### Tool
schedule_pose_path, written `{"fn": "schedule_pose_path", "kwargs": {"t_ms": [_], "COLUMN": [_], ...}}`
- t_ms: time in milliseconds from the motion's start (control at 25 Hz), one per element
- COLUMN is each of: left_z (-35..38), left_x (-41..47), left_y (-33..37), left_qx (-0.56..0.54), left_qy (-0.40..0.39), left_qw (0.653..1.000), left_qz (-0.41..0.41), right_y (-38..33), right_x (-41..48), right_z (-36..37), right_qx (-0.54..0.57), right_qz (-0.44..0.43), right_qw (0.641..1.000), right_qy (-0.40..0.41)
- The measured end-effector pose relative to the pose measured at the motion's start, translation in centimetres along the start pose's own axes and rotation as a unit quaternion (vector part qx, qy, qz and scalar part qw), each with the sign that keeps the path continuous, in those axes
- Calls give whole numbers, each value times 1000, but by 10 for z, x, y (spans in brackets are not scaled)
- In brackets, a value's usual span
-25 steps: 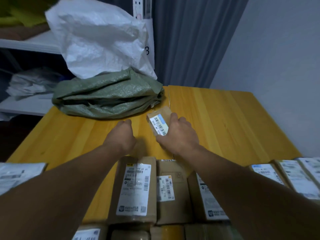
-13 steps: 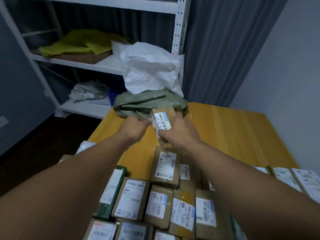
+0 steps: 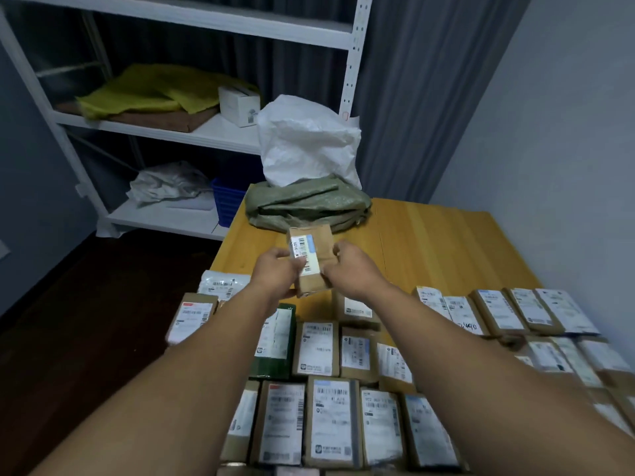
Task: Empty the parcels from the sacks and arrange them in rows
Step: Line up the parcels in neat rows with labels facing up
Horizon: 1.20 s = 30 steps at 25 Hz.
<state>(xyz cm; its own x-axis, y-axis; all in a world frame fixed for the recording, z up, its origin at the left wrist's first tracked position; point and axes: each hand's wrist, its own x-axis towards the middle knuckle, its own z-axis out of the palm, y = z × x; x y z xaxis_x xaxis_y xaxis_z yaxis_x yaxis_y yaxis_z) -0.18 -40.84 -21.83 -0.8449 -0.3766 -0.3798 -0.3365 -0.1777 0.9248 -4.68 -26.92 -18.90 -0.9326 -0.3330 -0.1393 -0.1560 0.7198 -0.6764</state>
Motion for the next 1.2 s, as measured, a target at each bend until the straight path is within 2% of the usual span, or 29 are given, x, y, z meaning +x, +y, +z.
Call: {"fn": "schedule_pose_path", "kwargs": {"t_ms": [160,320,600,800,920,1040,1120,1200], "left_z": [-15,-11,12,27,37,49,55,60], "left_x": [2,20,90,145,164,171,174,178], "left_y": [-10,-20,-66,-97,-116,-123,-128,-132], "left_qx": [25,44,100,149,208,274,331,375], "left_qy": [-27,-43,-1,47,62,58,50,46], "left_qw": [999,998,991,982,970,954,936,920], "left_qz": [-16,-32,-90,-107,-112,-111,-108,-102], "right_y": [3,20,83,122,149,166,170,177], "right_x": [-17,-7,46,89,97,108,113,115], "right_z": [13,24,61,88,90,88,92,96], "right_qx": [-6,35,104,143,95,19,-53,-149], "right_qz": [34,62,143,149,156,124,95,77], "right_qw": [999,997,982,975,982,992,993,979], "right_qy": [-15,-15,-61,-78,-51,-24,-51,-114]}}
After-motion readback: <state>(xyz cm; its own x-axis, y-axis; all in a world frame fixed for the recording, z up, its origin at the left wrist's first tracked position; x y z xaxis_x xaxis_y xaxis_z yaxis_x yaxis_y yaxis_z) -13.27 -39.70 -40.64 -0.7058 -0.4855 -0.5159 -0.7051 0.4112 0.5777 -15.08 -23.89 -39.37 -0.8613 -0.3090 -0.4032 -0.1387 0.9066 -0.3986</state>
